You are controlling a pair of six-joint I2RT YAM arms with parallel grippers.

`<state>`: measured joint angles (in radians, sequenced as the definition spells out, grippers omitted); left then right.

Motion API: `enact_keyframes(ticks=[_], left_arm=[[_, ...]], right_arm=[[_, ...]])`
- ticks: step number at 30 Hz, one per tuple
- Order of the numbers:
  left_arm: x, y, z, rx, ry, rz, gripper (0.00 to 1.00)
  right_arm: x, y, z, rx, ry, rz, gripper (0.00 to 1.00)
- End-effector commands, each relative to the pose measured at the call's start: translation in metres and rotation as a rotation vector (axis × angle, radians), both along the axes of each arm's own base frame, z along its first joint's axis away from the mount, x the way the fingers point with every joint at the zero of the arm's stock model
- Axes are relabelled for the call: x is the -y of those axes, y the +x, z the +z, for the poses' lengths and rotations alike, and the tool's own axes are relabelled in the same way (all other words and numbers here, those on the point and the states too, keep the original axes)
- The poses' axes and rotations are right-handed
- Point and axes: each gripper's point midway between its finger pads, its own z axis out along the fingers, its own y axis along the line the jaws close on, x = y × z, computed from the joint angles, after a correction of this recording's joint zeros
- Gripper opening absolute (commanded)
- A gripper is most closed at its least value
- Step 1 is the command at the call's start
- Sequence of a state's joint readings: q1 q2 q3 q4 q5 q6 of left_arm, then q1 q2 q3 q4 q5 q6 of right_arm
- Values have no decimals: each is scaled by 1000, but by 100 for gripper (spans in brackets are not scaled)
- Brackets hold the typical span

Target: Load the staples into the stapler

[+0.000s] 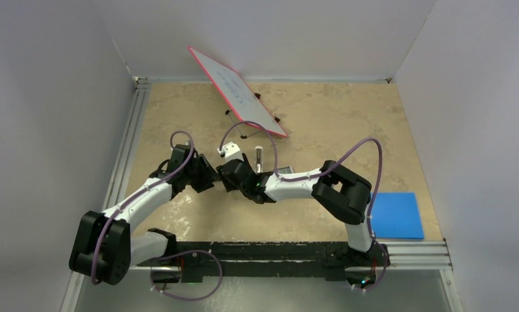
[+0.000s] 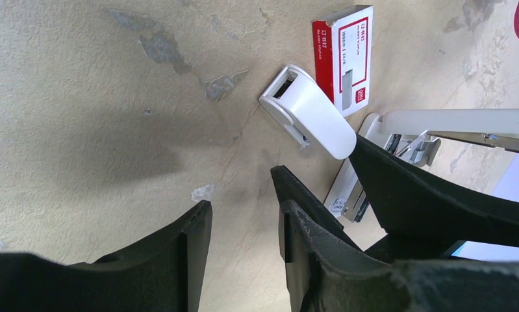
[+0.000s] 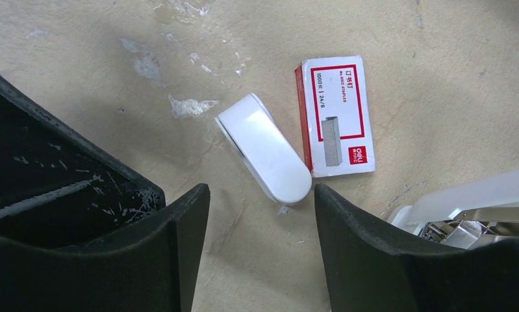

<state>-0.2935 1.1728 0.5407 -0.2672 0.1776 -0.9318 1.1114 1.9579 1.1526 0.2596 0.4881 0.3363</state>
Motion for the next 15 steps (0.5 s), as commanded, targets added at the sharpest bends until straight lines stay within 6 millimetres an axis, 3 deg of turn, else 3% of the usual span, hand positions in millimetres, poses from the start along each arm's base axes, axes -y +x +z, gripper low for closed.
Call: enact_keyframes(ticks=[1, 9, 15], left_arm=[[-1, 4, 1, 28, -4, -1, 42], [0, 3, -3, 17, -4, -18, 42], [-1, 4, -4, 16, -2, -18, 42]], right_arm=[[-9, 16, 26, 48, 44, -38, 64], [-15, 18, 21, 46, 33, -16, 65], [-14, 13, 20, 18, 28, -7, 41]])
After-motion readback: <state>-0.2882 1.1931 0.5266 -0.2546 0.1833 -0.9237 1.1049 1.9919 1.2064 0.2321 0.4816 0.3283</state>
